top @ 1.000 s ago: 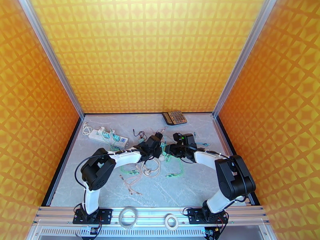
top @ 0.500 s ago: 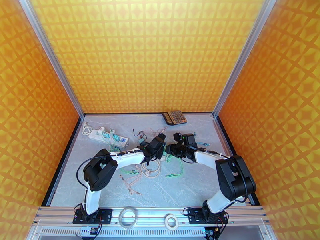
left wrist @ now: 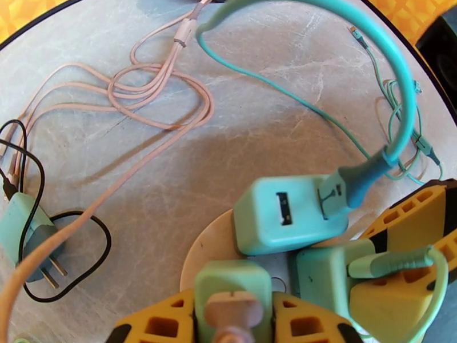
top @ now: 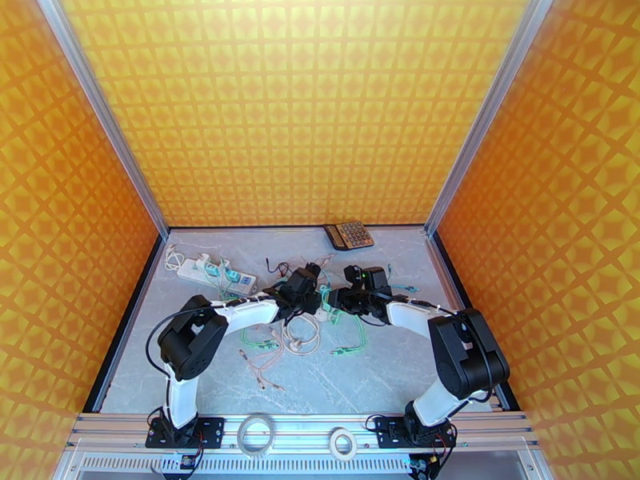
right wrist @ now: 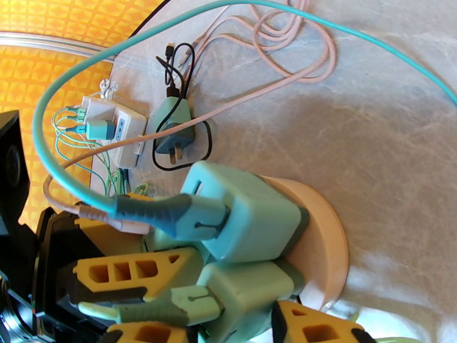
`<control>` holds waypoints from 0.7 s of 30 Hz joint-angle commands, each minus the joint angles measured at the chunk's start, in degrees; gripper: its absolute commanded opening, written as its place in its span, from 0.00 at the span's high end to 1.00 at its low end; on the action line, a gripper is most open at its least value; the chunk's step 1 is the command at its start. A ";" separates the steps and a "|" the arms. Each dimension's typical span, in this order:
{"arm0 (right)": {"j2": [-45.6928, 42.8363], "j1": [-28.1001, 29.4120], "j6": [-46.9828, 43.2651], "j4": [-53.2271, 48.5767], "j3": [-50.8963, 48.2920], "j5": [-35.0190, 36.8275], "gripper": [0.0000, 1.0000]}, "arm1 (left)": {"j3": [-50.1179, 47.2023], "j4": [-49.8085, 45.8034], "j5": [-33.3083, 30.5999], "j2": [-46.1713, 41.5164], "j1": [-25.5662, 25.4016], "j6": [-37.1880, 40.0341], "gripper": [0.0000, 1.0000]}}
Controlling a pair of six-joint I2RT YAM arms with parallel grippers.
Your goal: Pull the plug off the socket
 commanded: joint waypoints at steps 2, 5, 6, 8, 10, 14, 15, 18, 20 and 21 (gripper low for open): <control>5.13 -0.64 -1.37 -10.55 -3.13 12.93 0.62 | 1.02 0.33 6.57 -3.52 -0.94 -0.52 1.00; 5.35 -0.62 -1.36 -10.55 -3.06 12.89 0.62 | 3.46 -3.08 2.97 -2.26 -2.84 2.67 1.00; 5.35 -0.60 -1.40 -10.60 -3.04 12.91 0.62 | 4.77 -4.64 1.32 -1.49 -3.89 4.24 1.00; 5.42 -0.52 -1.36 -10.56 -2.97 12.96 0.62 | 7.18 -7.51 -2.30 -0.01 -5.96 7.24 1.00; 5.52 -0.47 -1.40 -10.64 -2.94 13.01 0.62 | 9.42 -9.57 -5.51 1.72 -7.78 9.99 1.00; 5.50 -0.39 -1.50 -10.84 -2.95 13.11 0.62 | 11.51 -11.15 -8.22 4.00 -10.07 11.28 1.00; 5.49 -0.40 -1.53 -10.82 -2.95 13.22 0.62 | 11.57 -11.20 -8.18 4.12 -10.17 10.81 1.00; 5.48 -0.38 -1.59 -10.86 -2.95 13.28 0.62 | 10.72 -10.54 -8.18 3.30 -9.77 9.36 1.00; 5.53 -0.34 -1.60 -10.87 -2.86 13.36 0.62 | 9.97 -10.08 -7.24 2.20 -9.07 8.19 1.00; 5.57 -0.36 -1.58 -10.84 -2.86 13.40 0.62 | 9.86 -10.04 -6.44 1.65 -8.51 7.40 1.00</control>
